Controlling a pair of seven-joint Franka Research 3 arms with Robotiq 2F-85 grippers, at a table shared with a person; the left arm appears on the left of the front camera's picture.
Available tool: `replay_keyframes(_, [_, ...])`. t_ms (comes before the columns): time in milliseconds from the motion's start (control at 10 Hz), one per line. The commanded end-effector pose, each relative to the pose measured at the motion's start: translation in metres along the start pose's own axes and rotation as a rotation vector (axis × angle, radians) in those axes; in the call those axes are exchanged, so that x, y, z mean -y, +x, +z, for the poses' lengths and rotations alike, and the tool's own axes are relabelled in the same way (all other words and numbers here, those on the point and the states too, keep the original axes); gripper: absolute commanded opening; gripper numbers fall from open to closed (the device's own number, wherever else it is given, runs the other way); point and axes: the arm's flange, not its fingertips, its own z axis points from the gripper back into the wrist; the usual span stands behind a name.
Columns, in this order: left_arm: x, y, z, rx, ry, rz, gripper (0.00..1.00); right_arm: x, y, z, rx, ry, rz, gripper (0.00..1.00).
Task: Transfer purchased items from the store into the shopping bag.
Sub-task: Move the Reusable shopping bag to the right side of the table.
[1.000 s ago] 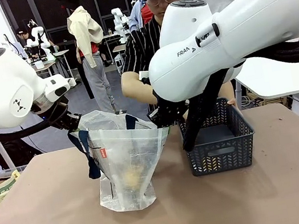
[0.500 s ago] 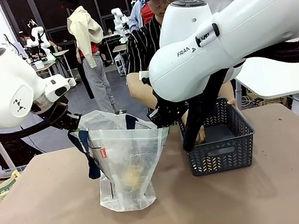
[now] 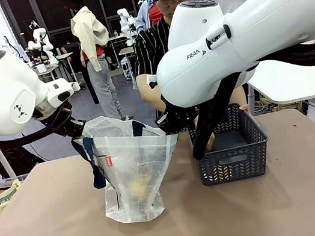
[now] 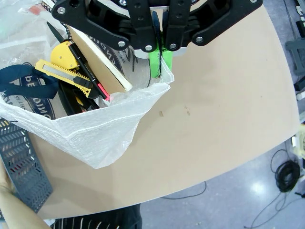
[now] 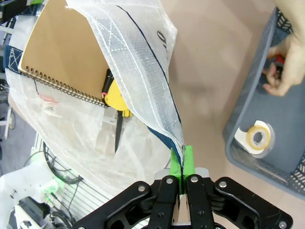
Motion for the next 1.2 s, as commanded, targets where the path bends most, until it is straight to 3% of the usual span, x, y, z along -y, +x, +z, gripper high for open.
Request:
replay_keyframes(0, [-0.0028,-0.0030,0.0031,0.002,0.007,0.015,0.00,0.0009,0.0001,0.0003,0.000,0.003,-0.006,0.00])
replay_keyframes(1100, [-0.0028,-0.0030,0.0031,0.002,0.007,0.015,0.00,0.0009,0.0001,0.0003,0.000,0.003,-0.006,0.00])
